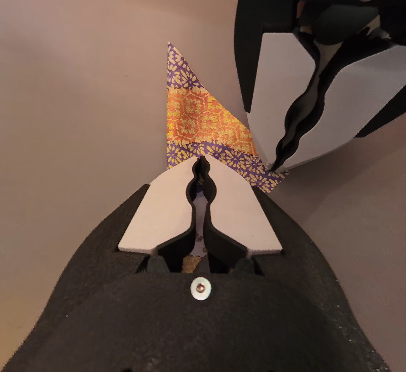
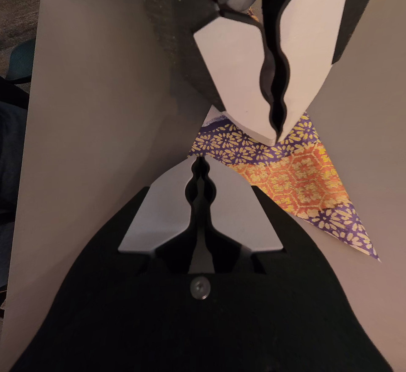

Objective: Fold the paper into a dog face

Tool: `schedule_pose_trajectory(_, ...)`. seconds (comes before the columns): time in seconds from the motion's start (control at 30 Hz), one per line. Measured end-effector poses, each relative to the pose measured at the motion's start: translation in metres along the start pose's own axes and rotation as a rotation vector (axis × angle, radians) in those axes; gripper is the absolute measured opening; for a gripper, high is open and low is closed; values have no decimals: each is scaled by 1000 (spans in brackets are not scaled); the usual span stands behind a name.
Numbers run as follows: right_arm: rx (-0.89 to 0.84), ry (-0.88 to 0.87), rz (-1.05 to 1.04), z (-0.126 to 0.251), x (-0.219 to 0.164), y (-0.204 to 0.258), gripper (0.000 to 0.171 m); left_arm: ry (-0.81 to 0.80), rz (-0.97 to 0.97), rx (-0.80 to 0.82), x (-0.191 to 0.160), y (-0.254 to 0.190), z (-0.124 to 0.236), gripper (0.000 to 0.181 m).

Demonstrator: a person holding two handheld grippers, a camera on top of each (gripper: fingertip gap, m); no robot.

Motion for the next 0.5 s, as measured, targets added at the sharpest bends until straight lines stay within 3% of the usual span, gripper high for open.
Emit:
schedule_pose_trajectory(0.03, 0, 0, 0, 0, 0, 0, 3, -2, 5, 5, 0, 1, 0, 0)
schedule_pose_trajectory(0.5, -2, 0, 0, 0, 0, 0, 4, 2, 27, 24, -2, 10, 1, 0)
Point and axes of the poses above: each gripper's, where its closed fingertips meet, z back along the fingers, x out of its top, y = z × x across the jaws, the point moved 1 cm from there along z, back along the fingers
